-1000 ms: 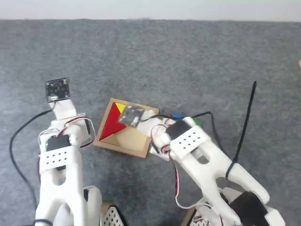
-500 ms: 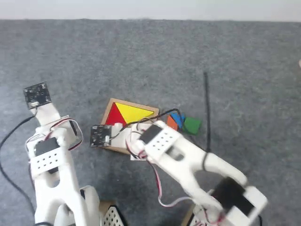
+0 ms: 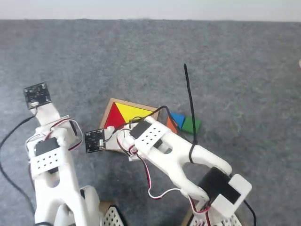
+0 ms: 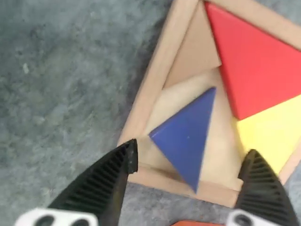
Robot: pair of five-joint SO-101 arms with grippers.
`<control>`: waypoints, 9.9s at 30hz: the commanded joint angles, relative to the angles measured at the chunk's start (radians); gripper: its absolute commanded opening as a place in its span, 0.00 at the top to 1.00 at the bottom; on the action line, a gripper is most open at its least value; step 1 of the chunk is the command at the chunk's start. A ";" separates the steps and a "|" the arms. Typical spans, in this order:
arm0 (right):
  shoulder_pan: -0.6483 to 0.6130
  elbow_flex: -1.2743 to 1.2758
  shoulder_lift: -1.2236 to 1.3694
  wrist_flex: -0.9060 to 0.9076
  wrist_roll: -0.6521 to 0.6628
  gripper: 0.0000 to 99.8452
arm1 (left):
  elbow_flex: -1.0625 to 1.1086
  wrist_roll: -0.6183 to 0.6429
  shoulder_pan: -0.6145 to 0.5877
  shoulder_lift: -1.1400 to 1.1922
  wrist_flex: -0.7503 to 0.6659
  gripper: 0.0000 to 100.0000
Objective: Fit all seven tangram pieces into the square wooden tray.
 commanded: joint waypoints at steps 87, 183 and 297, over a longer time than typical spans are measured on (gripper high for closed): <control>0.191 -0.015 0.047 -0.111 -0.233 0.99 | -0.444 -0.017 0.017 0.522 0.133 0.99; 0.061 0.146 -0.166 -0.295 -0.486 0.99 | -0.440 -0.014 0.021 0.529 0.115 0.99; 0.384 -0.221 -0.107 0.291 -0.735 0.78 | -0.403 -0.018 0.063 0.520 0.104 0.99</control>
